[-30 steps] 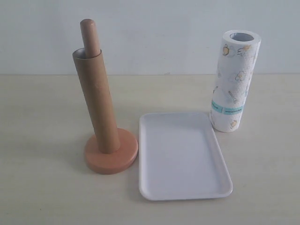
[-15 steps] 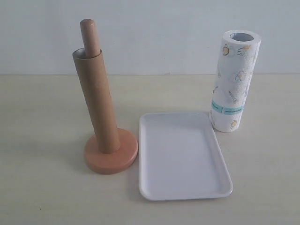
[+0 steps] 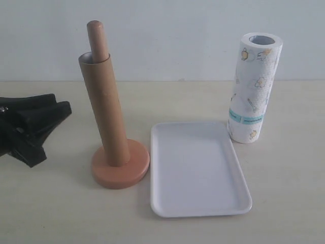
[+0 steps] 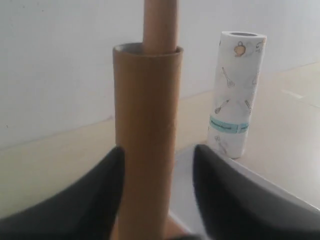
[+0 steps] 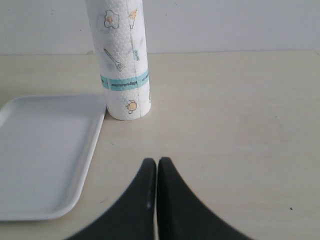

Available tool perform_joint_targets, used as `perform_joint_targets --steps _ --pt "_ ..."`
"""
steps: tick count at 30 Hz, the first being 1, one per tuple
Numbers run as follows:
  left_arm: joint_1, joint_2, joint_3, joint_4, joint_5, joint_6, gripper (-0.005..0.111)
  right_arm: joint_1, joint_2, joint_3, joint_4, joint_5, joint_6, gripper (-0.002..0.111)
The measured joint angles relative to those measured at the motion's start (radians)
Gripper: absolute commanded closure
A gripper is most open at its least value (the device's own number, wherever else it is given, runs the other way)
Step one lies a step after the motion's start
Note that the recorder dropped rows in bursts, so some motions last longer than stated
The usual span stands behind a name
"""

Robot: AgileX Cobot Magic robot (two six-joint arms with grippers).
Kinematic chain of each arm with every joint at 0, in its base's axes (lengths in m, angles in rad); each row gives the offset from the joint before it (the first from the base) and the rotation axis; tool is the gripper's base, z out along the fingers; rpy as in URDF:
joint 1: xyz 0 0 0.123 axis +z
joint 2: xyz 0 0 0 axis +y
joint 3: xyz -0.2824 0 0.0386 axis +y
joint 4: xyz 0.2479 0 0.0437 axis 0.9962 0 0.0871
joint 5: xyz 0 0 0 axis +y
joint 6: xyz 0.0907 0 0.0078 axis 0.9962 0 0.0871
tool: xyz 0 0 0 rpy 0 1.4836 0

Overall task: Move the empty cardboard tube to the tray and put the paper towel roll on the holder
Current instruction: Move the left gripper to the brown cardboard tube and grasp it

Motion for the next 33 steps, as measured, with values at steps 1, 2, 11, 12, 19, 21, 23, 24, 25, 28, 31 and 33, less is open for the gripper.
perform_joint_targets --steps 1,2,11,12,19,21,23,24,25,28,31,33 --pt "0.0 0.019 -0.008 0.007 0.0 -0.017 0.034 0.0 0.0 0.0 0.0 0.0 0.0 0.108" --pt "0.0 0.041 -0.019 0.01 0.0 -0.035 0.031 0.0 0.0 0.0 0.0 0.0 0.0 0.108" --pt "0.0 0.191 -0.116 0.055 -0.035 -0.094 0.031 0.0 0.0 0.0 0.0 0.0 0.0 0.108" --pt "0.0 0.202 -0.129 0.065 -0.042 -0.095 0.031 0.0 0.0 0.0 0.0 0.0 0.0 0.108" --pt "0.0 0.29 -0.205 0.116 -0.091 -0.111 0.031 0.0 0.0 0.0 0.0 0.0 0.0 0.108" --pt "0.0 0.311 -0.231 0.119 -0.093 -0.128 0.031 0.0 0.0 0.0 0.0 0.0 0.0 0.108" --pt "-0.008 0.331 -0.255 0.119 -0.093 -0.138 0.031 0.0 0.0 0.0 0.0 0.0 0.0 0.108" --pt "-0.016 0.341 -0.264 0.119 -0.093 -0.14 0.031 0.0 0.0 0.0 0.0 0.0 0.0 0.108" --pt "-0.027 0.349 -0.276 0.119 -0.093 -0.142 0.031 0.0 0.0 0.0 0.0 0.0 0.0 0.108" --pt "-0.072 0.368 -0.315 0.119 -0.069 -0.144 0.031 0.0 0.0 0.0 0.0 0.0 0.0 0.108" --pt "-0.105 0.38 -0.355 0.109 -0.026 -0.144 0.031 0.0 0.0 0.0 0.0 0.0 0.0 0.108" --pt "-0.115 0.381 -0.374 0.101 -0.002 -0.144 0.031 0.0 0.0 0.0 0.0 0.0 0.0 0.108"
